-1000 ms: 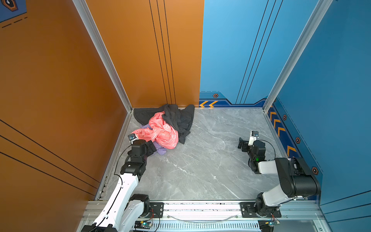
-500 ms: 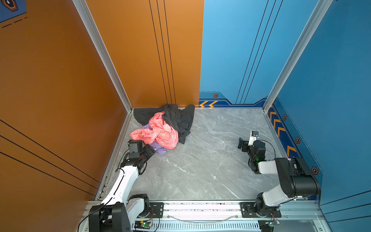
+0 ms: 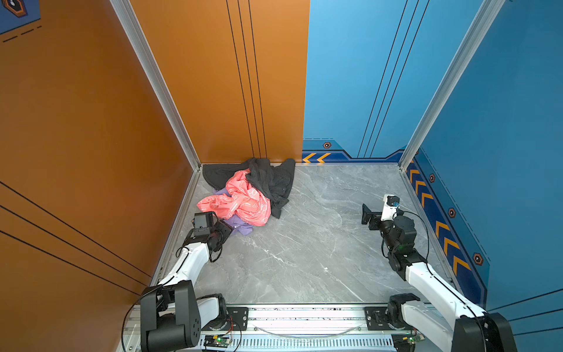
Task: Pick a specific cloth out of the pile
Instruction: 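Reach the left gripper down to the lavender shirt edge under the pink cloth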
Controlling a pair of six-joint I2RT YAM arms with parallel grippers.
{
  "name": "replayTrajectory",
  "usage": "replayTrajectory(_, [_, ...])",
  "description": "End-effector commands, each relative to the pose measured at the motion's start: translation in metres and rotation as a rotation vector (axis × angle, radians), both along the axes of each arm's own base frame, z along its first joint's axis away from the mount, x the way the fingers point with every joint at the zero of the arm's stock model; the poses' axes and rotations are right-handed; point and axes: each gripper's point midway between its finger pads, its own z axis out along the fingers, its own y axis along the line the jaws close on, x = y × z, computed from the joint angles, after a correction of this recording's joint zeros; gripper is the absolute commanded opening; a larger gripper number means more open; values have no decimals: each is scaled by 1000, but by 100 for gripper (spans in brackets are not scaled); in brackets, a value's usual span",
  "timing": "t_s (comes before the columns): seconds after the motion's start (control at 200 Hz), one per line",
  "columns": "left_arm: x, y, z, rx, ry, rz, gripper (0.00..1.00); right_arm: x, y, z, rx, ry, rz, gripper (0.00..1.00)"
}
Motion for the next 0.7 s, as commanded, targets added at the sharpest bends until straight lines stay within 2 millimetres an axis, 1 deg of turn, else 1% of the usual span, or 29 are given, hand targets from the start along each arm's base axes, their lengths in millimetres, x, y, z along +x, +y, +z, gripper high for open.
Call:
replayTrajectory(0.0, [12,1,4,-33,-27,16,65,-14,26,2,10,81,112,100])
replayTrajectory(0.125, [18,0,-3,-50,-14,13,63,-23,47,16,11,76,189,100])
replayTrajectory(0.235, [24,2,-6,-51,-9,14,58,-27,64,26,12,77,251,100])
replayTrajectory(0.4, [30,3,-14,-54,7,19,54,-30,86,29,-11,94,318,100])
replayTrajectory(0.51, [31,5,-21,-44,23,14,48,-30,96,31,-17,99,348,100])
replayTrajectory(0.611, [29,5,-26,-47,40,18,45,-30,104,32,-25,103,369,100])
replayTrajectory(0.696, [27,8,-30,-38,44,33,35,-30,108,32,-32,106,380,100])
